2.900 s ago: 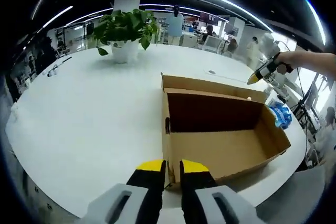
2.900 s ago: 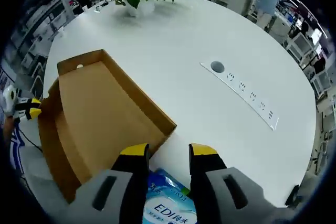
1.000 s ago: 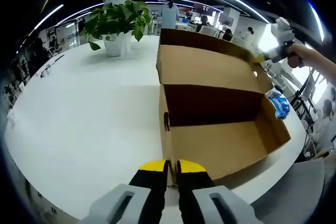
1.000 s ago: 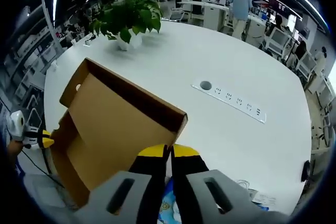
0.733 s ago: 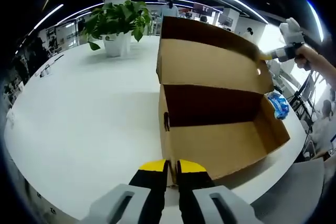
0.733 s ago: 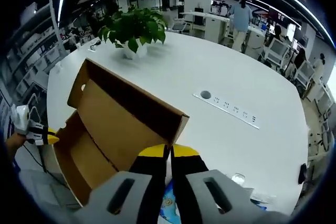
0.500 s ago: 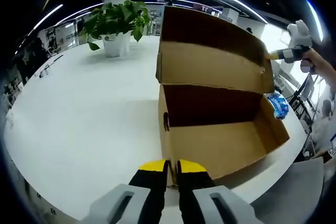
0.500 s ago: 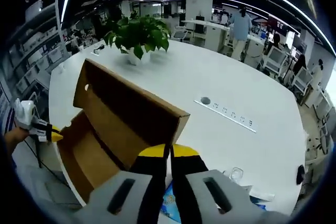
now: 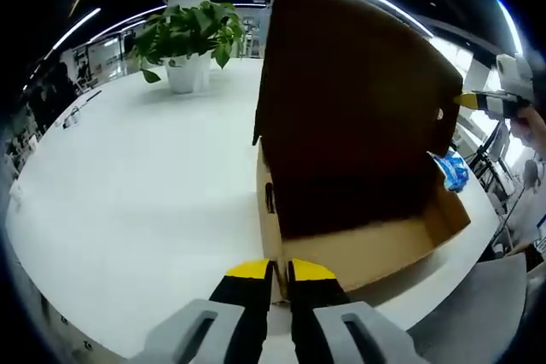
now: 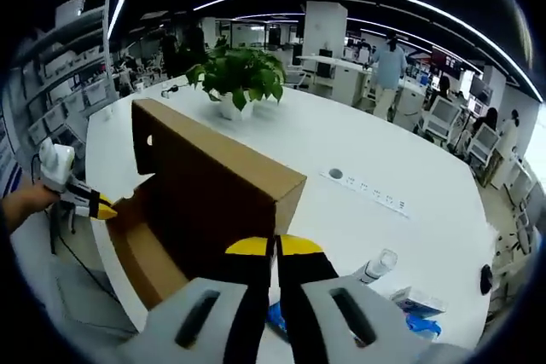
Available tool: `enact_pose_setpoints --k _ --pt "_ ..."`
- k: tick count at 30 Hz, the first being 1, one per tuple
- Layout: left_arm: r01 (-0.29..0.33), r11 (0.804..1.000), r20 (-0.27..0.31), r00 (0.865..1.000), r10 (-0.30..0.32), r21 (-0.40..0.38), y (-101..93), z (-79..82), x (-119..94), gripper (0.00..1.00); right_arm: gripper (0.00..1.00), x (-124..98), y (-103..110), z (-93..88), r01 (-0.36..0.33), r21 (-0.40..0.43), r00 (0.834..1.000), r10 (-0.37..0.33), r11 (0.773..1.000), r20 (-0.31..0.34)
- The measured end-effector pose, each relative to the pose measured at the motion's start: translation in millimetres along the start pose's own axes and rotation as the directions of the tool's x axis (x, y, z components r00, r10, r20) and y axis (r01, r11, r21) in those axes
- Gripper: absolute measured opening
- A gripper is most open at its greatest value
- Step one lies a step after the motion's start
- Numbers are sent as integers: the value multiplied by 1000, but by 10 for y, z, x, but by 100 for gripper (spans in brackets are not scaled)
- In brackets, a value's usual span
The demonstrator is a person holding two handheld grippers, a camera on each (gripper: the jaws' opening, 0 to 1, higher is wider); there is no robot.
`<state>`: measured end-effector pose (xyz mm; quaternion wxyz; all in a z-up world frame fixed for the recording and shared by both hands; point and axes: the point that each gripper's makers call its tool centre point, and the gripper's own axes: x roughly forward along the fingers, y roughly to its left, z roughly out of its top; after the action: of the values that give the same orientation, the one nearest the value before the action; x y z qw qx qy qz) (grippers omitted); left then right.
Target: Operate the shoe box by opening the lid, removing the specified soft item, and placing it in the target area until the item is outside and the box remains undamaged.
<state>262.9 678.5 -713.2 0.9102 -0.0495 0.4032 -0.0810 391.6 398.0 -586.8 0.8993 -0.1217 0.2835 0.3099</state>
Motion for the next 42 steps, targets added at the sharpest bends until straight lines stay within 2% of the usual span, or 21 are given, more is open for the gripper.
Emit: enact_pose_setpoints --k 11,16,21,24,28,33,35,38,41,42 --pt "5 1000 2 1000 -5 8 1 4 0 7 1 -186 231 -206 15 -20 999 -15 1000 30" --pt "8 1000 10 1000 -8 13 0 10 0 7 2 -246 303 -308 11 41 999 -13 999 49" --pt "21 1000 26 999 -22 23 1 29 -7 8 3 -295 391 -430 3 47 998 -6 999 62" --pt "26 997 37 999 -29 66 -16 74 -50 11 3 -308 430 -482 11 50 997 -15 999 79" --pt "35 997 64 997 -40 72 -26 151 -120 19 4 -318 459 -539 9 48 995 -14 999 95" --pt "33 990 137 989 -52 134 -41 375 -281 24 7 -345 538 -624 -21 16 992 19 1000 127" --pt "36 985 168 984 -65 169 -81 469 -347 27 9 -355 579 -678 -38 20 991 35 999 133" --pt "41 973 191 978 -86 225 -153 551 -423 29 12 -350 674 -779 -62 -31 989 66 998 130" --pt "53 963 189 976 -106 263 -218 549 -447 32 17 -352 755 -853 -92 -36 988 95 995 125" --pt "58 956 184 976 -114 288 -248 542 -448 33 17 -349 783 -887 -101 -62 986 108 993 126"
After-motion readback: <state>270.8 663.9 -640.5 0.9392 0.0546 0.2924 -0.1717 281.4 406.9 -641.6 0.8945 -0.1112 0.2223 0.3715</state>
